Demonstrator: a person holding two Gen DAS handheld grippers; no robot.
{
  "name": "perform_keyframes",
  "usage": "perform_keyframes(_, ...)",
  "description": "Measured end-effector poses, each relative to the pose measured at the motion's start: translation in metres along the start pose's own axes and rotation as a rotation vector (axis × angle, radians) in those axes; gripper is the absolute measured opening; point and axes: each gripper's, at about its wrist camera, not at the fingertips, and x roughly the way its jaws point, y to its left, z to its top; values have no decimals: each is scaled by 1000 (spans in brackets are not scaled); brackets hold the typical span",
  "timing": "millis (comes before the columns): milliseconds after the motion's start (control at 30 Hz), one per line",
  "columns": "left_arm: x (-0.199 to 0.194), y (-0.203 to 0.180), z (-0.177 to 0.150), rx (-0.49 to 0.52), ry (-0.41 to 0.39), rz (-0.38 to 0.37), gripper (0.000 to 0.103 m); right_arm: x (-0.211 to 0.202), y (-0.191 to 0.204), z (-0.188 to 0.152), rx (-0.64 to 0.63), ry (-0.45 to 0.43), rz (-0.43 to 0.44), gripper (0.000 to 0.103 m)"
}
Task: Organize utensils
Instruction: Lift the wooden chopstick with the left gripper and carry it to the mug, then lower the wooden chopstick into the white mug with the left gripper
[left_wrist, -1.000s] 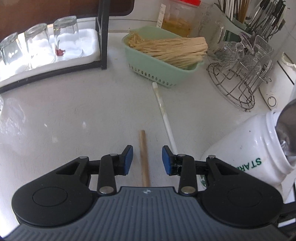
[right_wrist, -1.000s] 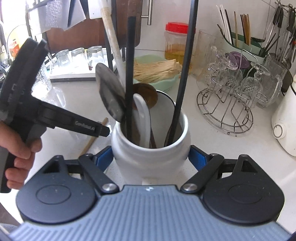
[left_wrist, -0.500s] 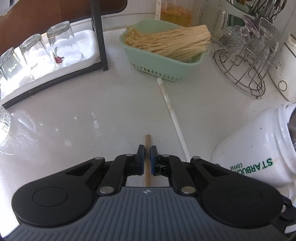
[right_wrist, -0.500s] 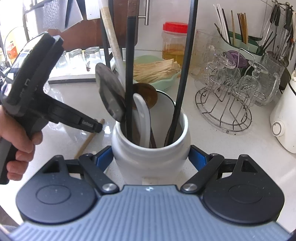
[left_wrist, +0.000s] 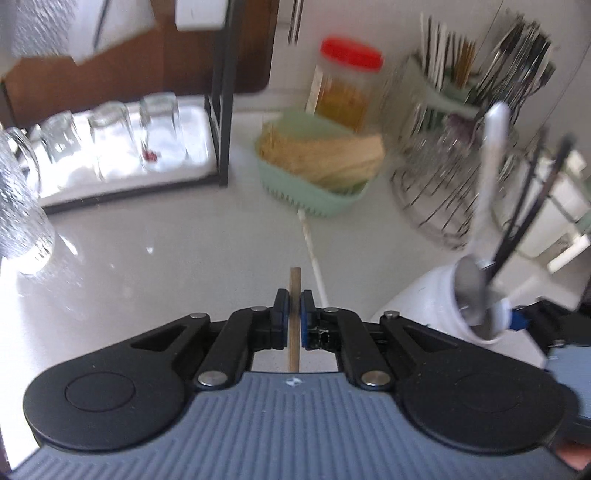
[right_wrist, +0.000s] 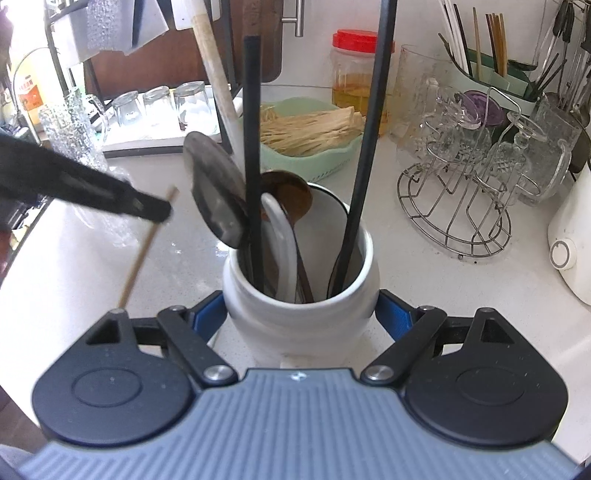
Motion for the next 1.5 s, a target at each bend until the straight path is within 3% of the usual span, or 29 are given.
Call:
perform_keyframes(367, -81, -5, 4, -3, -121, -100, 7, 0, -3, -4, 6, -16, 18, 89)
perform_keyframes(1133, -188, -68, 10, -49, -307, 34, 7, 1, -11, -7, -96, -55, 108, 89)
perform_keyframes(1500, -235, -111, 42, 3, -397, 17, 7, 1, -13, -8, -117, -70, 131, 89)
